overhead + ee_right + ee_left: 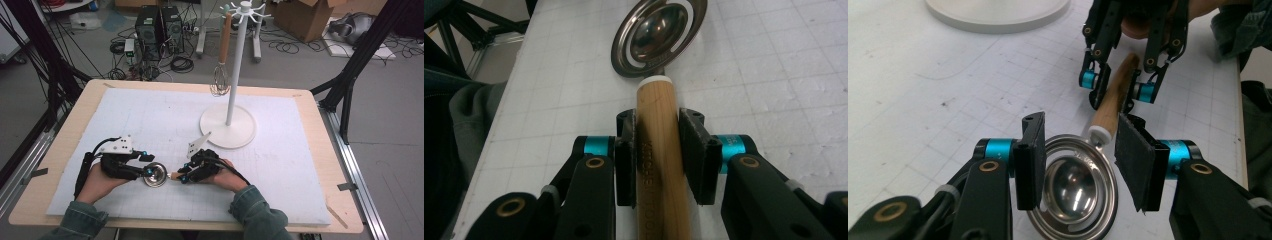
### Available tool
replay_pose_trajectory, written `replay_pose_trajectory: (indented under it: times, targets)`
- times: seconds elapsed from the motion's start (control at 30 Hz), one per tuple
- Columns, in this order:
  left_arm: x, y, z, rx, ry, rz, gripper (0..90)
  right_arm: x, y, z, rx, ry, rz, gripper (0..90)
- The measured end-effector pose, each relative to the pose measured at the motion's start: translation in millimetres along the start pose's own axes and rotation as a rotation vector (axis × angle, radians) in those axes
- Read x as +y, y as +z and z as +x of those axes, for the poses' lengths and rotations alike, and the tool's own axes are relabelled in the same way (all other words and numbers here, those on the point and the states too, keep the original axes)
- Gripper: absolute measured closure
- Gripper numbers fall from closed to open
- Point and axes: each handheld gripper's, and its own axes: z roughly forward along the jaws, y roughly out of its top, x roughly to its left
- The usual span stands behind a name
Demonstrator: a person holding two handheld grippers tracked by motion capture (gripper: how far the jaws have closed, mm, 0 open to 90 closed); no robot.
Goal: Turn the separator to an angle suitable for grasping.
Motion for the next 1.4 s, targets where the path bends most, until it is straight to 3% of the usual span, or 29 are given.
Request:
replay_pose_trajectory:
  times: [0.27, 0.73, 0.93, 1.4]
  targets:
    - [3.8, 8.6, -0.7, -0.029, 0.030, 0.024, 52.9, 0.4, -5.5, 1.7, -0.044, 0.018, -0.012, 64.1]
    - [16.9, 20.3, 0.1, -0.064, 0.073, 0.048, 49.3, -21.0, -52.5, 12.0, -0.192, 0.085, -0.107, 40.6]
    - [18.4, 27.1, -0.6, -0.079, 0.082, 0.064, 48.2, -32.0, -72.2, 17.8, -0.244, 0.101, -0.115, 36.8]
    - [27.1, 46.9, 0.6, -0.125, 0.131, 0.148, 48.3, -60.5, -105.6, 29.9, -0.300, 0.139, -0.142, 34.0]
